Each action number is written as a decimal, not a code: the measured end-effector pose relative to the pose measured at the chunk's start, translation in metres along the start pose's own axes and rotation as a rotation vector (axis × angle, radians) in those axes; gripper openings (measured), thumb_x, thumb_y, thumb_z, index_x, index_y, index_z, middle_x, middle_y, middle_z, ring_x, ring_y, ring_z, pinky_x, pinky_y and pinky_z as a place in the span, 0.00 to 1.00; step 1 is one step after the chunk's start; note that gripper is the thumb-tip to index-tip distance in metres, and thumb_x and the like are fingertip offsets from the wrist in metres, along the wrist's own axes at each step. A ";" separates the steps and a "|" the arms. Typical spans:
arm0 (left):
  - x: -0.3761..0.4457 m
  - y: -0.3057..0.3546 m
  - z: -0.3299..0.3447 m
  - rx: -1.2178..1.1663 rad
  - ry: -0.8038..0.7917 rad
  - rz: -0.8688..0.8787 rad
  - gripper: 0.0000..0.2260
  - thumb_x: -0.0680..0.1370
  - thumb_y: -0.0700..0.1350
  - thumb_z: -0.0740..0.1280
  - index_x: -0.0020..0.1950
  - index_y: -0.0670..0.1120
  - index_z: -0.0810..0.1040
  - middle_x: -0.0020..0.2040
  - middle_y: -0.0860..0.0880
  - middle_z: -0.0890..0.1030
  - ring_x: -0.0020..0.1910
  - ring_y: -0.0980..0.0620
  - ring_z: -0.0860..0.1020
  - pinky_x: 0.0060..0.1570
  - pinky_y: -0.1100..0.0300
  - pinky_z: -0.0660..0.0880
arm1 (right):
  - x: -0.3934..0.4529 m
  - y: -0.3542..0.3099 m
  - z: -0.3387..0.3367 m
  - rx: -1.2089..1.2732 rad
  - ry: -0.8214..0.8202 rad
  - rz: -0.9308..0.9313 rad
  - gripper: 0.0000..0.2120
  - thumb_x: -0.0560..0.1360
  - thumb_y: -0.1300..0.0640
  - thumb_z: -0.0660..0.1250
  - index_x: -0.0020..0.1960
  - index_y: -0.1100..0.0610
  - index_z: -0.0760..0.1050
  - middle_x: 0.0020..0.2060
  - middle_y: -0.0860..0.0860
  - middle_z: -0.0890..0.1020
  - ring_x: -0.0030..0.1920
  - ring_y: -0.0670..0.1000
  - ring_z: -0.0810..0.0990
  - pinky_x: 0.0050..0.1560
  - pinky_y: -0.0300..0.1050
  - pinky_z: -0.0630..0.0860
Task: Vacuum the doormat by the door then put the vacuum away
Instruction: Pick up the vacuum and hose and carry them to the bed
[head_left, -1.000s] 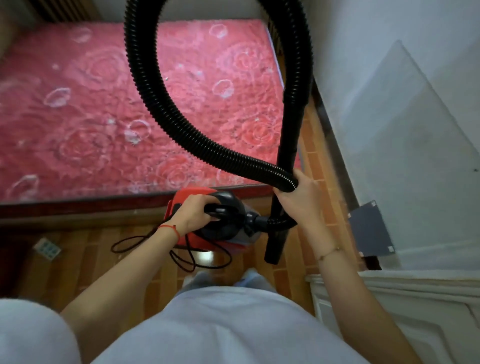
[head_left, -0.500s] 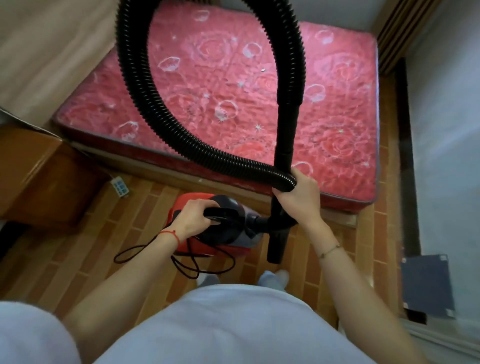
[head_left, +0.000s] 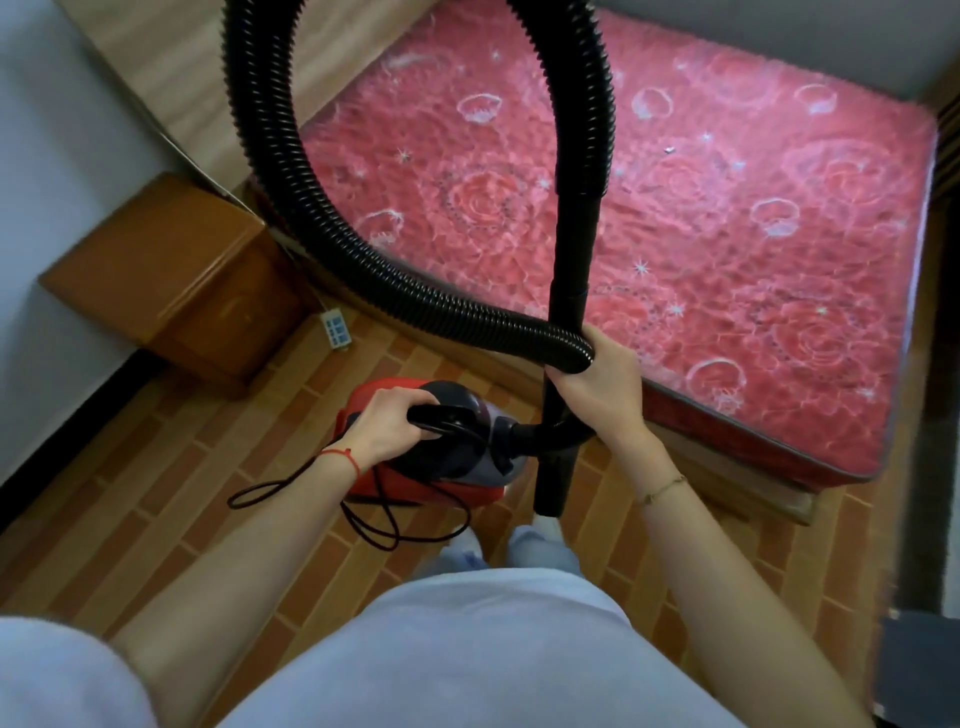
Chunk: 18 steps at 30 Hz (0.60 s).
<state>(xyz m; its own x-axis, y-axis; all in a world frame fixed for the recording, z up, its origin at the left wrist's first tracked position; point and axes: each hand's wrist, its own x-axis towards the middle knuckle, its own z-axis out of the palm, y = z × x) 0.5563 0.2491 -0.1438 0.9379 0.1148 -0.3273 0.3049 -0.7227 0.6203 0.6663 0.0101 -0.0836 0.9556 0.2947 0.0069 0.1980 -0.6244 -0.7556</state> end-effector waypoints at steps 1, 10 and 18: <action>0.001 -0.007 -0.005 0.000 0.008 -0.015 0.10 0.70 0.44 0.76 0.50 0.52 0.82 0.44 0.56 0.82 0.46 0.58 0.78 0.46 0.65 0.69 | 0.006 -0.006 0.006 0.005 -0.009 -0.009 0.12 0.70 0.55 0.71 0.53 0.50 0.78 0.36 0.43 0.81 0.36 0.43 0.80 0.35 0.37 0.75; 0.039 -0.064 -0.064 -0.038 0.040 -0.137 0.09 0.71 0.44 0.76 0.49 0.53 0.82 0.44 0.56 0.81 0.46 0.57 0.78 0.45 0.64 0.69 | 0.082 -0.054 0.071 0.016 -0.080 -0.061 0.11 0.70 0.57 0.72 0.51 0.50 0.78 0.35 0.43 0.81 0.37 0.45 0.80 0.37 0.43 0.78; 0.106 -0.099 -0.120 -0.041 0.031 -0.189 0.09 0.70 0.43 0.76 0.48 0.53 0.82 0.42 0.57 0.81 0.44 0.57 0.77 0.42 0.65 0.68 | 0.172 -0.078 0.118 0.034 -0.126 -0.041 0.13 0.69 0.55 0.72 0.54 0.51 0.79 0.37 0.46 0.83 0.38 0.48 0.82 0.39 0.48 0.80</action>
<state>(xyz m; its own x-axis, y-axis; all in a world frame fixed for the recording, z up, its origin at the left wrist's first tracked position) 0.6457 0.4144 -0.1545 0.8680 0.2667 -0.4189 0.4815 -0.6583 0.5787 0.7891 0.1943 -0.1008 0.9113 0.4097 -0.0422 0.2273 -0.5858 -0.7780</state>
